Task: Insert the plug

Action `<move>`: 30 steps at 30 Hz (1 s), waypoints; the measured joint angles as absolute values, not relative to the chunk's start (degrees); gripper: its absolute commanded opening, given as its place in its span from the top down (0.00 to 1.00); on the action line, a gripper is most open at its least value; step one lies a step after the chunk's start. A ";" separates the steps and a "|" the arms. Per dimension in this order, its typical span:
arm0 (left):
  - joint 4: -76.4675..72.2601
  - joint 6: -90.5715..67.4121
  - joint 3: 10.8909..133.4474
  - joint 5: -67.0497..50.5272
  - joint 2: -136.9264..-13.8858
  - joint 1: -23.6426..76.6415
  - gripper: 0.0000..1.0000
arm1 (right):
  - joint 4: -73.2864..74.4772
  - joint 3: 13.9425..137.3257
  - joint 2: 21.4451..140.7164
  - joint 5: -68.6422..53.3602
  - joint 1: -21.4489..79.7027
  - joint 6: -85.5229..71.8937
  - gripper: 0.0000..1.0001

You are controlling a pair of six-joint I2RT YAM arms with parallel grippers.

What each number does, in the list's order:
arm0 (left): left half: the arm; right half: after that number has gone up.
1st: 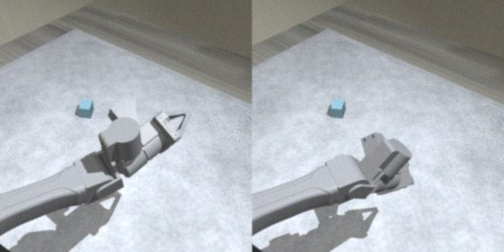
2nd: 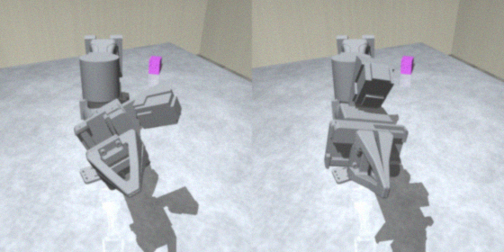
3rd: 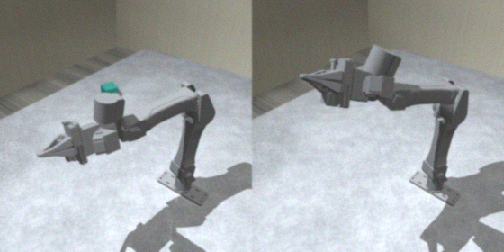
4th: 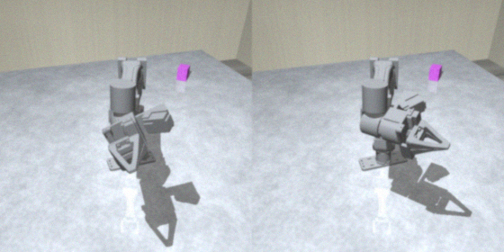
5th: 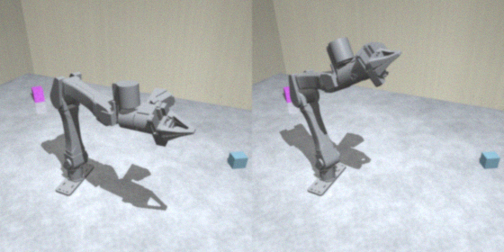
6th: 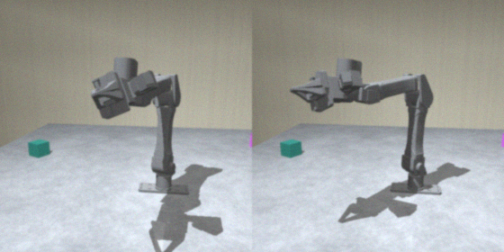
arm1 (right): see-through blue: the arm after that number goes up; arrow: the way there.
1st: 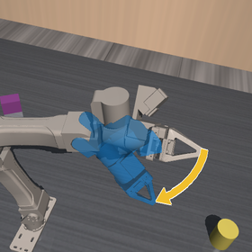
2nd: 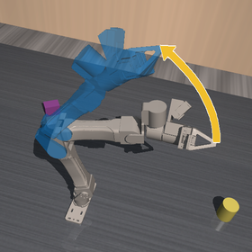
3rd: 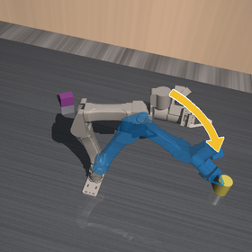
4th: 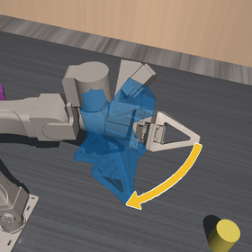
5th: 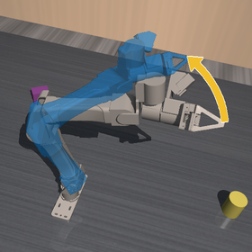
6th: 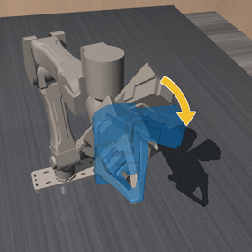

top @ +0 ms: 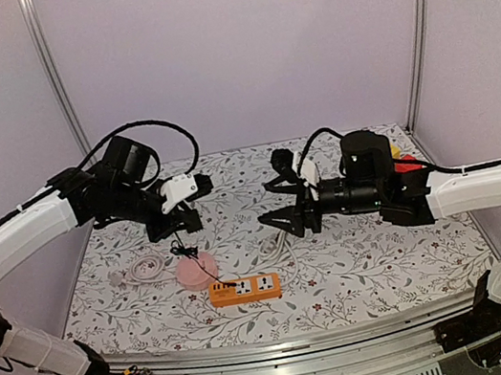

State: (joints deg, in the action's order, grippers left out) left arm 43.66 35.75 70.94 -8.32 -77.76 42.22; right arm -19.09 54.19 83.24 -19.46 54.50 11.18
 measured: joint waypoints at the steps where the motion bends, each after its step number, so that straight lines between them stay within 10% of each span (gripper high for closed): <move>1: 43.05 37.74 70.67 -7.90 -79.13 37.78 1.00 | -19.35 53.25 83.00 -18.65 53.43 9.43 0.30; 7: 35.99 45.74 76.05 -6.07 -85.67 27.68 1.00 | -18.85 48.60 82.87 -15.57 52.07 4.27 0.30; 30: 26.92 33.21 55.42 -20.71 -86.24 46.35 1.00 | -18.90 45.19 85.17 -13.96 52.12 -1.32 0.30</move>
